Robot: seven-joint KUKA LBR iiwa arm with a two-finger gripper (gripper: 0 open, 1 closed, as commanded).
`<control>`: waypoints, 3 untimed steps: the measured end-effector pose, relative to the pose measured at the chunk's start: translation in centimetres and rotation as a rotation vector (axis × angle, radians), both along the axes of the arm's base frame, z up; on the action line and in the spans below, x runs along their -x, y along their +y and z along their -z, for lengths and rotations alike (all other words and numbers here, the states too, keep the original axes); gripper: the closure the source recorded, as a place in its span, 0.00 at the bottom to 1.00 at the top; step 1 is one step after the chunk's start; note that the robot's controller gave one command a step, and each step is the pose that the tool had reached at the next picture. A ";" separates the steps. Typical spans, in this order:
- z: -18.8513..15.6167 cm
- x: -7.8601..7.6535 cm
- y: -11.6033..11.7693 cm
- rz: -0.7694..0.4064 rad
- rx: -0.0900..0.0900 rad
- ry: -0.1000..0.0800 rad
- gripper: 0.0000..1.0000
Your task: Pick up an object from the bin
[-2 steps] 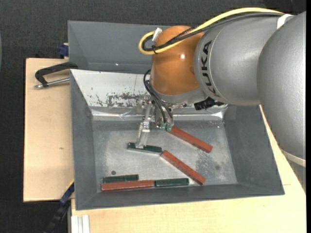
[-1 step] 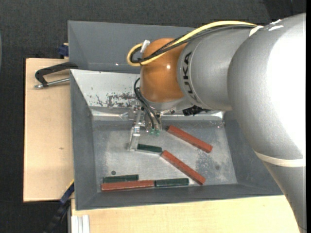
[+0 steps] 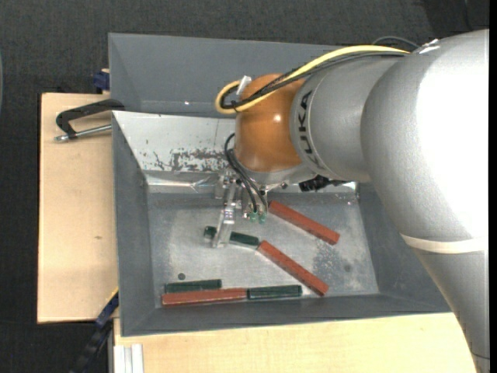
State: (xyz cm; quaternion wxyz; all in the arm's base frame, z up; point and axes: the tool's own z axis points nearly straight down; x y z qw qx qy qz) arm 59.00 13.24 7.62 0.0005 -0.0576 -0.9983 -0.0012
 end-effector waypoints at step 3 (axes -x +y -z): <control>0.6 6.5 -3.3 0.054 0.001 -0.002 1.00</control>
Offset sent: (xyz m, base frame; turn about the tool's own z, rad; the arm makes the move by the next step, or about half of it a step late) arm -0.0653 -0.0335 -0.0062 0.0538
